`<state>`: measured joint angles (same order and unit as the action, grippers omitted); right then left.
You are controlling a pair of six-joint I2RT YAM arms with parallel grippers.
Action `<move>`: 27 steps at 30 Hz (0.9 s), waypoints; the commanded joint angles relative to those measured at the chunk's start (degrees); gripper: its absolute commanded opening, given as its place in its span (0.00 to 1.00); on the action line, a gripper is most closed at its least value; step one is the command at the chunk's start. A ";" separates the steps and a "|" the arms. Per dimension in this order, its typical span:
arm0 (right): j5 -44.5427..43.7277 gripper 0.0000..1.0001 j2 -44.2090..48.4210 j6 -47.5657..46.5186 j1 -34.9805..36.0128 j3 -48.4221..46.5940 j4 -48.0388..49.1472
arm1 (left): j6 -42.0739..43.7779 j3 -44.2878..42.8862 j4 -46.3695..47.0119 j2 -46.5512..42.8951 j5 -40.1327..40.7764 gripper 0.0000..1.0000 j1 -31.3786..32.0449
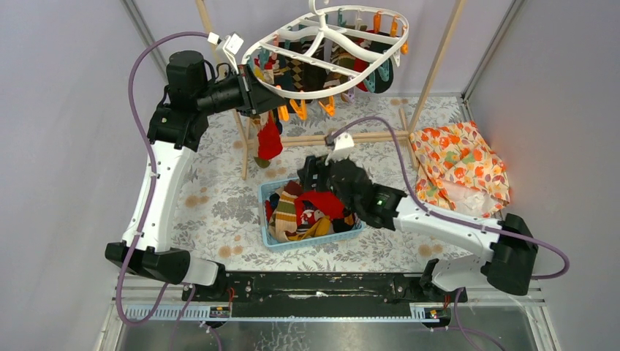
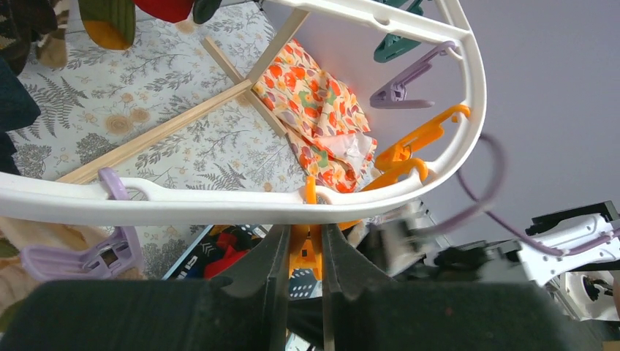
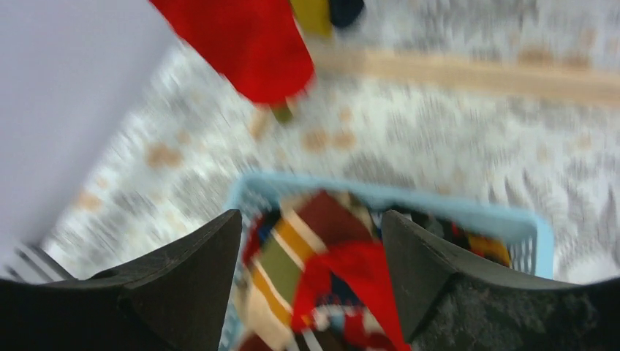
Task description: Clip the socks to the hanger
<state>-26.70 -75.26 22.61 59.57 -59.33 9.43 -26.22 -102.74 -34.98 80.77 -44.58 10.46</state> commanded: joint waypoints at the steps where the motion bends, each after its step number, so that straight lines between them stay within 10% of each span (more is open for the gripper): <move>1: 5.39 0.75 -3.65 6.16 0.29 5.63 -11.42 | 1.77 0.51 0.72 0.16 -0.05 0.00 -0.41; 16: 9.07 0.66 -20.11 -20.65 0.27 -3.93 -13.88 | 2.11 0.83 0.18 -0.02 -1.04 0.00 -0.44; 27: 8.33 0.00 -13.64 -20.21 0.17 -3.93 -15.55 | 2.76 1.43 0.16 -0.44 -1.06 0.00 -0.54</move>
<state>-17.06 -96.18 1.93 59.64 -62.52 -5.85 -24.60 -102.00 -35.22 80.77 -44.84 10.31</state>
